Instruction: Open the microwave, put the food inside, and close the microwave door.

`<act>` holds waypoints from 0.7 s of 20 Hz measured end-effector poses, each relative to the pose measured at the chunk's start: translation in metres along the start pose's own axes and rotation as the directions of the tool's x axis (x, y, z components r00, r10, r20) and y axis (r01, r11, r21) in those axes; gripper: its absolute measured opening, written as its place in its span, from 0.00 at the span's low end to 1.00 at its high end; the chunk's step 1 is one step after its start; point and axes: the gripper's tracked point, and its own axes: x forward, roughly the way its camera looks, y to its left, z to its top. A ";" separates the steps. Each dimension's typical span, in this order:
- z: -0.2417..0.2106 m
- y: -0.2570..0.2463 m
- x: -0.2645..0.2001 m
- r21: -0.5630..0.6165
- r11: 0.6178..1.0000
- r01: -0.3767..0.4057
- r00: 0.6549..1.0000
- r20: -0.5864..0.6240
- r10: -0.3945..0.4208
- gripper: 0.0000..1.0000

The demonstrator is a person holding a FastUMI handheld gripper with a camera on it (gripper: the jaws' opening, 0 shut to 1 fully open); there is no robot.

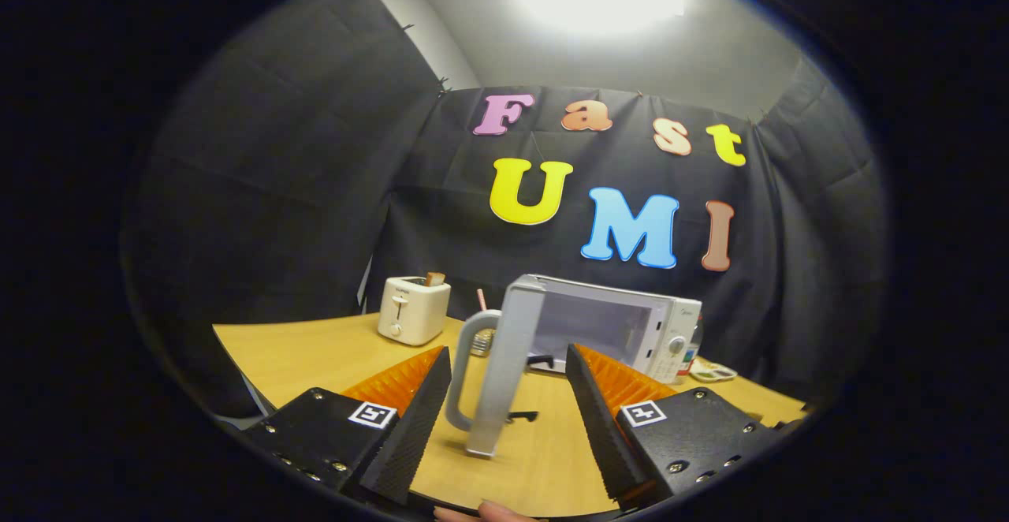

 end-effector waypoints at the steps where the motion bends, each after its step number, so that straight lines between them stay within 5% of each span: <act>1: -0.006 -0.016 -0.009 -0.060 0.998 -0.009 1.000 0.021 0.010 0.88; 3: -0.031 -0.060 -0.027 -0.148 0.989 -0.002 1.000 0.028 0.007 0.85; 5: -0.060 -0.131 -0.040 -0.252 0.962 0.101 0.995 0.005 -0.103 0.85; 8: -0.101 -0.191 -0.054 -0.334 0.930 0.154 0.982 -0.056 -0.182 0.85; 14: -0.154 -0.212 -0.045 -0.340 0.940 0.036 0.978 -0.181 -0.104 0.85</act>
